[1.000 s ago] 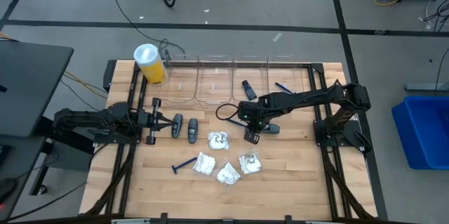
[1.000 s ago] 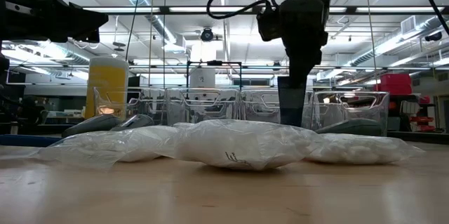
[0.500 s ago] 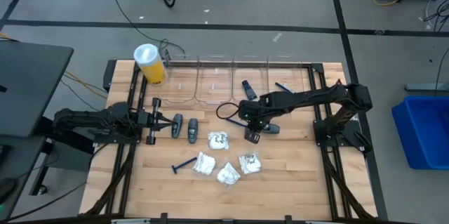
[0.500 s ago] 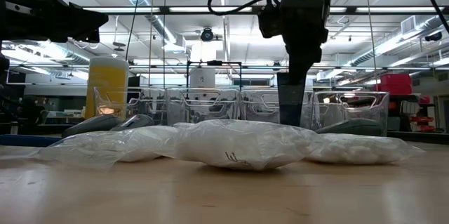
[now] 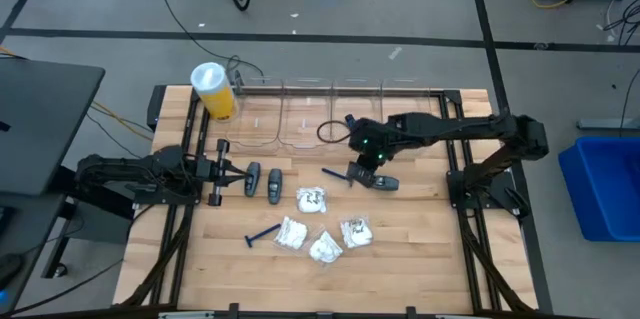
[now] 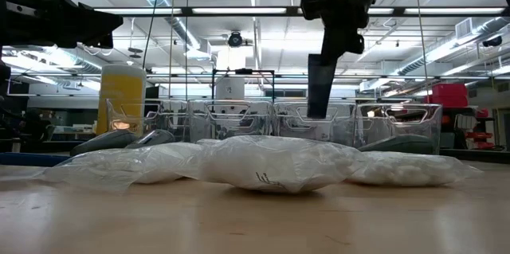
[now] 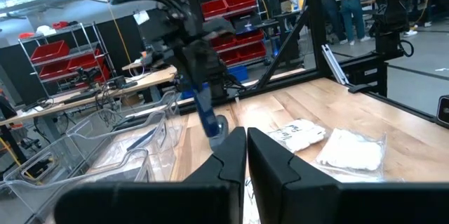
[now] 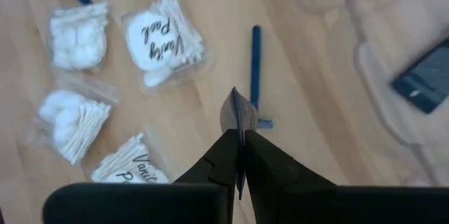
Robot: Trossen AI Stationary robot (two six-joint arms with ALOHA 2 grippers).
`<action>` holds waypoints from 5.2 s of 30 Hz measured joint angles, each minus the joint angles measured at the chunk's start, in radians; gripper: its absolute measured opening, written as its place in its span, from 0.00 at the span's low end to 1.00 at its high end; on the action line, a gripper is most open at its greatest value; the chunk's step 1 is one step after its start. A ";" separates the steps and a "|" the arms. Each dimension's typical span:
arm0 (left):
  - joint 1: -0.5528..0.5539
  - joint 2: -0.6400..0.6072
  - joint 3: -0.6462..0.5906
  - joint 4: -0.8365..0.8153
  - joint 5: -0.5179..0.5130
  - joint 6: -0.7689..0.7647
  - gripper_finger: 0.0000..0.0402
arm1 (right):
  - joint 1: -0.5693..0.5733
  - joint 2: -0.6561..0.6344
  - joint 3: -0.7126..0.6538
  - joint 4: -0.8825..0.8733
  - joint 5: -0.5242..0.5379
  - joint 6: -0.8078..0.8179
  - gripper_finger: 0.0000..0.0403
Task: Pick & Place Travel size toiletries
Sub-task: Put the dark blue shave cream into the middle right transparent bin, then put the blue razor into the right transparent bin
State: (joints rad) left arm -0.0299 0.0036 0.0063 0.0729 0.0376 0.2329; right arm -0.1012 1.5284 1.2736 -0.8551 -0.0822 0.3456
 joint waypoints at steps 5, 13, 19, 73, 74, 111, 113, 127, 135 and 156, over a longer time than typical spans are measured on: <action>0.000 0.000 0.000 0.000 0.000 0.000 0.06 | -0.030 -0.025 0.000 -0.004 0.000 -0.014 0.08; 0.000 0.000 0.000 0.000 0.000 0.000 0.06 | -0.064 -0.058 0.000 -0.001 -0.001 -0.033 0.05; 0.000 0.000 0.000 0.000 0.000 0.000 0.06 | -0.078 -0.072 0.000 -0.001 0.000 -0.040 0.03; 0.000 0.000 0.000 0.000 0.000 0.000 0.06 | -0.372 -0.082 0.000 0.162 0.039 -0.171 0.02; 0.000 0.000 0.000 0.000 0.000 0.000 0.06 | -0.372 -0.069 0.000 0.175 0.039 -0.175 0.02; 0.000 0.000 0.000 0.000 0.000 0.000 0.06 | -0.375 0.049 0.000 0.201 -0.026 -0.134 0.22; 0.000 0.000 0.000 0.000 0.000 0.000 0.06 | -0.375 0.049 0.000 0.202 -0.026 -0.134 0.24; 0.000 0.000 0.000 0.000 0.000 0.000 0.06 | -0.375 0.049 0.000 0.201 -0.026 -0.143 0.26; 0.000 0.000 0.000 0.000 0.000 0.000 0.06 | -0.375 0.004 0.000 0.203 -0.026 -0.156 0.26; 0.000 0.000 0.000 0.000 0.000 0.000 0.06 | -0.249 -0.149 0.000 0.125 -0.026 -0.257 0.25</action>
State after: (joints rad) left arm -0.0296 0.0040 0.0063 0.0731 0.0376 0.2329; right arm -0.3497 1.3793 1.2736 -0.7303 -0.1081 0.0883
